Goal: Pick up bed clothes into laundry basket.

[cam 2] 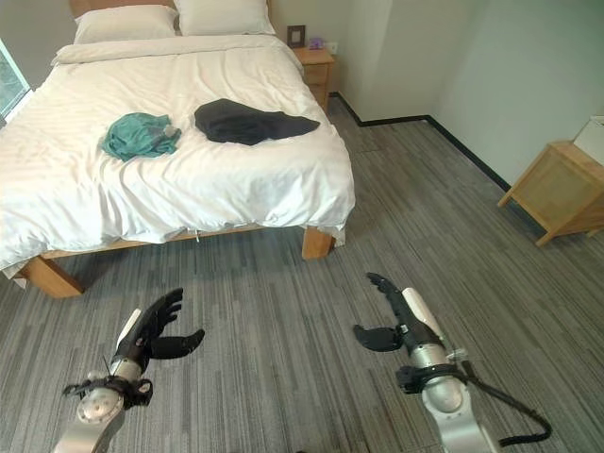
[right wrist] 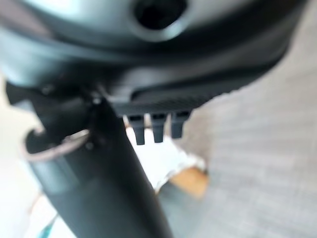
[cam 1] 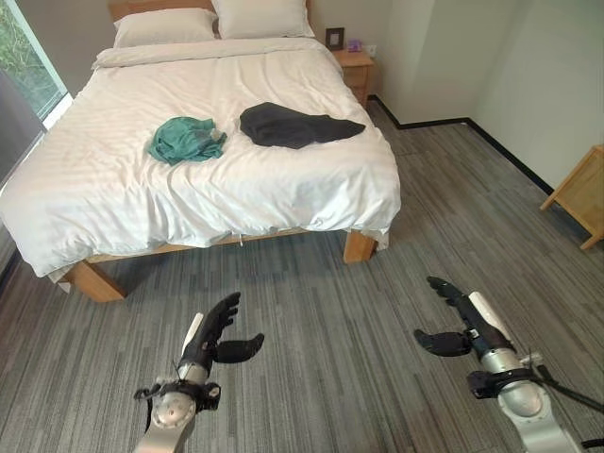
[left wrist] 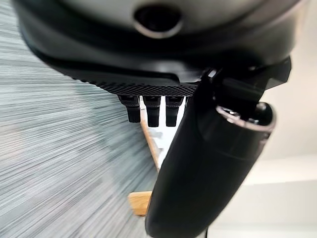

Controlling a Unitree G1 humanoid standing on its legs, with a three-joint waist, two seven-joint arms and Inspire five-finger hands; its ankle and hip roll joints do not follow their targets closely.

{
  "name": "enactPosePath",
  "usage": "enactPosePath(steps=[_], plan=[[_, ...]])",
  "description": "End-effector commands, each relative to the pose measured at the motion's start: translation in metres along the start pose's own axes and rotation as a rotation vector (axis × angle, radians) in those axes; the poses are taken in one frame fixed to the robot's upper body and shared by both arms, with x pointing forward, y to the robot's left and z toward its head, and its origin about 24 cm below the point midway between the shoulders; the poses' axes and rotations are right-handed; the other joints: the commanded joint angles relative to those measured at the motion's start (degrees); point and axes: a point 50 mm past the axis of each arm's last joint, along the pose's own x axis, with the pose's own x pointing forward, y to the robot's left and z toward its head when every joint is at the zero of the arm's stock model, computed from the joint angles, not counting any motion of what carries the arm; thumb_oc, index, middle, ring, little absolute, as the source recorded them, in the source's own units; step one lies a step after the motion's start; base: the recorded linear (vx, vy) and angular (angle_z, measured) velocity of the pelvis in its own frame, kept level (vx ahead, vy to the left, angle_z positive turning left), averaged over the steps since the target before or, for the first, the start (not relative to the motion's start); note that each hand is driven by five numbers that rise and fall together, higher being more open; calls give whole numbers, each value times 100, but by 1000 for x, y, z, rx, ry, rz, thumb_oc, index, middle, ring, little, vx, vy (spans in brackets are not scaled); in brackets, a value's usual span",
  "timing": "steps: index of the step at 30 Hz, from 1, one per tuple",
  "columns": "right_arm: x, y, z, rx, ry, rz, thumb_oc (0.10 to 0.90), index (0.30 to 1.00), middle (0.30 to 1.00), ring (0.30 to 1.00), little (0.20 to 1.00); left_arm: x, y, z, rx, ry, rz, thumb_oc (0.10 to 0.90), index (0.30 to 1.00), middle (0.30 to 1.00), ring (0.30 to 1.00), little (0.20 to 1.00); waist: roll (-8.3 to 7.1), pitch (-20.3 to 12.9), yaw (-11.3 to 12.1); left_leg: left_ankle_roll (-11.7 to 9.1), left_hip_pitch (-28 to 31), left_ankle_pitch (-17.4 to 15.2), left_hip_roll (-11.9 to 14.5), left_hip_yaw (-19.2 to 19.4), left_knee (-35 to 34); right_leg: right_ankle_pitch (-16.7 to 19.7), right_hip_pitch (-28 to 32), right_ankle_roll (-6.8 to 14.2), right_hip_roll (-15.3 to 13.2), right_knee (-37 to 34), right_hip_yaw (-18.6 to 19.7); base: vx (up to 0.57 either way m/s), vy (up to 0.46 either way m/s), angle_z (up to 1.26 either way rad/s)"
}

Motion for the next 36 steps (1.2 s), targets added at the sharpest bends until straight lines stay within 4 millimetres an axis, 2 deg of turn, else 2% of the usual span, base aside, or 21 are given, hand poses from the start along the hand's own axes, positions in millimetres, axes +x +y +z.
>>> enactPosePath(steps=[1, 4, 5, 11, 17, 18, 19, 21, 22, 24, 25, 26, 27, 28, 29, 30, 31, 34, 36], plan=[[8, -33, 49, -51, -270, -119, 800, 900, 900, 900, 900, 11, 21, 50, 15, -246, 69, 800, 900, 900, 900, 900, -139, -394, 146, -633, 55, -356, 584, -207, 8, 82, -8, 1075, -886, 19, 154, 20, -1, 3], [8, -36, 51, -144, -268, -127, 800, 900, 900, 900, 900, 9, 22, 48, 7, -239, 71, 800, 900, 900, 900, 900, -137, -398, 156, -636, 60, -366, 582, -215, 8, 69, 2, 1075, -883, 19, 142, 7, 0, 1], [6, -34, 43, -220, -214, -138, 800, 900, 900, 900, 900, 7, 24, 47, -6, -235, 88, 800, 900, 900, 900, 900, -122, -379, 158, -634, 57, -371, 583, -218, 8, 65, 6, 1076, -888, 19, 121, 0, 0, 0], [5, -28, 35, -193, -160, -99, 800, 900, 900, 900, 900, 1, 29, 42, -34, -215, 116, 800, 900, 900, 900, 900, -109, -306, 168, -581, 19, -377, 540, -237, 8, 87, -58, 1091, -896, 19, 151, 6, 5, 0], [10, -29, 38, -193, -164, -112, 800, 900, 900, 900, 900, 2, 37, 42, -51, -206, 161, 800, 900, 900, 900, 900, -113, -177, 201, -472, -83, -411, 409, -228, 8, 89, -191, 1168, -983, 181, 129, 26, 42, -7], [10, -29, 39, -189, -168, -117, 800, 900, 900, 900, 900, 3, 38, 44, -53, -214, 165, 800, 900, 900, 900, 900, -125, -118, 210, -434, -123, -402, 383, -225, 8, 40, -355, 1176, -1026, 478, 152, -16, 106, -5], [10, -28, 39, -187, -163, -132, 800, 900, 900, 900, 900, 3, 39, 49, -52, -230, 173, 800, 900, 900, 900, 900, -132, 22, 196, -330, -115, -462, 344, -252, 8, 98, -707, 1276, -1111, 1201, 190, 13, 137, -10], [10, -28, 41, -217, -167, -148, 800, 900, 900, 900, 900, 3, 40, 49, -48, -227, 184, 800, 900, 900, 900, 900, -102, 165, 157, -222, -28, -562, 309, -221, 8, 526, -1337, 1339, -1256, 2386, 315, 36, 149, -19], [10, -27, 42, -224, -171, -146, 800, 900, 900, 900, 900, 3, 39, 48, -42, -222, 185, 800, 900, 900, 900, 900, -33, 253, 121, -186, 19, -578, 347, -227, 8, 695, -1514, 1339, -1254, 2766, 280, 98, 161, -5], [9, -27, 43, -205, -174, -162, 800, 900, 900, 900, 900, 4, 38, 48, -39, -217, 182, 800, 900, 900, 900, 900, 17, 364, 33, -175, 192, -730, 404, -237, 8, 633, -1981, 1339, -1243, 3175, 176, 225, 124, 9], [6, -27, 42, -203, -172, -162, 800, 900, 900, 900, 900, 4, 38, 47, -40, -217, 180, 800, 900, 900, 900, 900, 18, 391, -37, -197, 273, -802, 396, -295, 8, 555, -2154, 1339, -1178, 3137, 183, 317, 45, -7], [4, -27, 40, -201, -164, -165, 800, 900, 900, 900, 900, 4, 36, 48, -42, -220, 174, 800, 900, 900, 900, 900, -37, 428, -138, -216, 376, -908, 321, -370, 8, 403, -2325, 1310, -1041, 2740, 205, 238, 7, -8], [4, -27, 40, -201, -164, -164, 800, 900, 900, 900, 900, 4, 36, 48, -42, -220, 174, 800, 900, 900, 900, 900, -10, 426, -153, -224, 394, -942, 357, -388, 8, 367, -2284, 1309, -1016, 2723, 169, 432, -63, 33], [2, -30, 37, -206, -153, -178, 800, 900, 900, 900, 900, 5, 35, 49, -28, -221, 164, 800, 900, 900, 900, 900, -91, 487, -312, -310, 596, -1172, 276, -560, 8, 413, -2329, 1266, -902, 1607, 100, 306, -62, 46], [1, -30, 37, -207, -153, -178, 800, 900, 900, 900, 900, 5, 35, 49, -28, -221, 164, 800, 900, 900, 900, 900, -76, 496, -321, -313, 607, -1176, 293, -568, 8, 427, -2296, 1265, -888, 1574, 80, 478, -106, 50], [0, -34, 37, -215, -148, -193, 800, 900, 900, 900, 900, 7, 35, 50, -12, -222, 160, 800, 900, 900, 900, 900, -118, 530, -420, -375, 754, -1334, 282, -660, 8, 663, -2446, 1280, -925, 867, -2, 509, -169, 37], [-1, -37, 36, -214, -142, -202, 800, 900, 900, 900, 900, 9, 37, 53, 10, -229, 164, 800, 900, 900, 900, 900, -98, 551, -554, -521, 947, -1527, 402, -770, 8, 960, -2683, 1339, -936, 152, -111, 696, -241, 53], [-7, -39, 33, -240, -127, -202, 800, 900, 900, 900, 900, 12, 38, 56, 24, -244, 167, 800, 900, 900, 900, 900, -72, 484, -732, -597, 1327, -1895, 526, -938, 8, 1106, -2883, 1339, -962, 144, 179, 658, -209, 77], [-8, -38, 31, -245, -117, -191, 800, 900, 900, 900, 900, 11, 36, 54, 20, -237, 164, 800, 900, 900, 900, 900, -54, 460, -743, -602, 1477, -1882, 570, -983, 8, 1243, -2802, 1329, -944, 207, 190, 484, -179, 79]])
